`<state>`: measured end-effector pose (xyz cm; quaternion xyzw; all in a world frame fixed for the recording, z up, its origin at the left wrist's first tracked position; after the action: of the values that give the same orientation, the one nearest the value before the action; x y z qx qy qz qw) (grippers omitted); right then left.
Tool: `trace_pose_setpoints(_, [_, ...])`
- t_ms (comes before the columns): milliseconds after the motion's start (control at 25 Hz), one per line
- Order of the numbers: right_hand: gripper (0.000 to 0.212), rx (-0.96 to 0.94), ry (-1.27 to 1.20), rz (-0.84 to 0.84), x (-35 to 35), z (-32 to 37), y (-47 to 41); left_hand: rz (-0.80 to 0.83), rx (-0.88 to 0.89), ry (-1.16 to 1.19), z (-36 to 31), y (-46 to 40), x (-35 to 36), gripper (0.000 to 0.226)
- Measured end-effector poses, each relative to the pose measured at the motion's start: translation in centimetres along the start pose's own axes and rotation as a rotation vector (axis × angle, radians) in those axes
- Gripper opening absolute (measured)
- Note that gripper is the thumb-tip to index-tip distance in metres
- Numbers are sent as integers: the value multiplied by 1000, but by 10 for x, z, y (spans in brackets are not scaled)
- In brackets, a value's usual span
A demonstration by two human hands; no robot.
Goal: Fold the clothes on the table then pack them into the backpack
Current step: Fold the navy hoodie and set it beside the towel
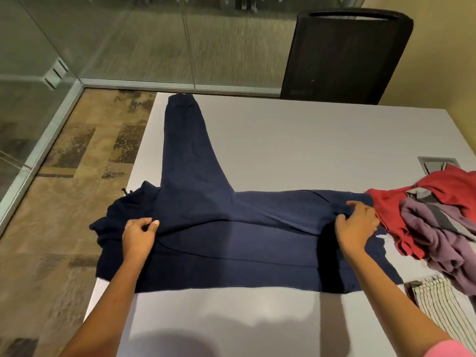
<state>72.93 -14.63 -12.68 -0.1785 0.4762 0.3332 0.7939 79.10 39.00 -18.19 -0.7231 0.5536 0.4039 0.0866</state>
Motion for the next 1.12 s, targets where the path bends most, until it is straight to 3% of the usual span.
trace_pose_setpoints(160, [21, -217, -292, 381, 64, 101, 50, 244, -107, 320, 2, 4, 18, 20])
trace_pose_setpoints(280, [14, -238, -346, 623, 108, 166, 82, 288, -197, 311, 10, 3, 23, 19])
trace_pose_setpoints(360, [17, -271, -301, 673, 130, 199, 87, 251, -181, 172, 9, -3, 15, 12])
trace_pose_setpoints(520, [32, -310, -84, 712, 170, 235, 80, 179, -81, -103, -6, -25, -5, 34])
trace_pose_setpoints(600, [44, -271, 5, 741, 188, 241, 76, 83, -24, -164, -15, -41, -16, 24])
trace_pose_setpoints(720, [51, -185, 9, 756, 205, 247, 71, -11, 28, -158, -23, -64, -25, 26])
trace_pose_setpoints(1000, [51, 32, -266, 877, 212, 242, 69, 86, 45, -168, -31, -101, -17, 34])
trace_pose_setpoints(1120, [51, 45, -238, 940, 208, 232, 71, 134, -36, 74, -22, -114, -9, 33])
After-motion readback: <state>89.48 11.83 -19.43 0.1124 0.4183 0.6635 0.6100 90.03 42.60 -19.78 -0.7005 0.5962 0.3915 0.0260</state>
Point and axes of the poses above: each hand's wrist, its own y-axis away from the middle knuckle, its own x-axis out of the palm, z = x × y, the point moved 7 cm from there along -y, towards the middle knuckle, and after that the axes turned 3 degrees about z, right-handed, at the moved point
